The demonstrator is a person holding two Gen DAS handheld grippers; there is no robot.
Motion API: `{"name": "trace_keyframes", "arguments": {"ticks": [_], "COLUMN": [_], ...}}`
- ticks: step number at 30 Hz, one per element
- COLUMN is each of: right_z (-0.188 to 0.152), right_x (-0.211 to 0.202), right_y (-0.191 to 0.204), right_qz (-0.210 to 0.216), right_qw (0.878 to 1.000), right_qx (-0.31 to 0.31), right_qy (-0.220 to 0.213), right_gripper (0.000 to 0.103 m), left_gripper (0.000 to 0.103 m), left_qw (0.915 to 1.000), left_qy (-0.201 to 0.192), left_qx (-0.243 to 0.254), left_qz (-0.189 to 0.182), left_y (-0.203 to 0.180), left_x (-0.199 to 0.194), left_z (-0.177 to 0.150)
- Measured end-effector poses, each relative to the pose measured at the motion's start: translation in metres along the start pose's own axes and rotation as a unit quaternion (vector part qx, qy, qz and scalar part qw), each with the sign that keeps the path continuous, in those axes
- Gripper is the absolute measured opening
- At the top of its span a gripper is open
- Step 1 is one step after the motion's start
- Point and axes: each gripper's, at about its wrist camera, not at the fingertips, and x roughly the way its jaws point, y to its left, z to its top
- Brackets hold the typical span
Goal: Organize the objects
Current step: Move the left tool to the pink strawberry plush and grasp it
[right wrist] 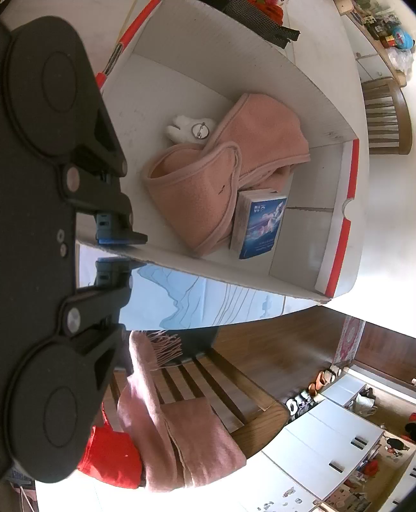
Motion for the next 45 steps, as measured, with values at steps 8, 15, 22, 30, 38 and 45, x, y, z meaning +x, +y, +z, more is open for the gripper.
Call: {"name": "trace_keyframes", "arguments": {"ticks": [8,15,22,30,38,45], "right_z": [0.000,0.000,0.000,0.000,0.000,0.000], "right_x": [0.000,0.000,0.000,0.002,0.003,0.003], "right_y": [0.000,0.000,0.000,0.001,0.001,0.000], "right_qz": [-0.001,-0.001,-0.001,0.000,0.003,0.006], "right_qw": [1.000,1.000,1.000,1.000,1.000,1.000], "right_qx": [-0.001,-0.002,-0.002,-0.004,-0.008,-0.010], "right_qy": [0.001,0.003,0.002,0.002,0.000,-0.003], "right_gripper": [0.006,0.006,0.006,0.006,0.006,0.006], "left_gripper": [0.103,0.102,0.085,0.077,0.077,0.076], "left_qw": [0.9998,0.9997,1.0000,0.9997,0.9991,0.9979], "left_qy": [0.014,0.001,-0.001,-0.015,-0.021,-0.040], "left_qx": [0.011,0.017,0.001,-0.016,-0.036,-0.048], "left_qz": [0.010,0.020,0.009,0.011,0.011,-0.019], "left_y": [-0.005,-0.011,-0.006,-0.002,0.002,-0.001], "left_x": [0.013,0.013,0.011,-0.005,-0.035,-0.071], "left_z": [0.000,0.003,0.005,-0.001,-0.005,0.002]}}
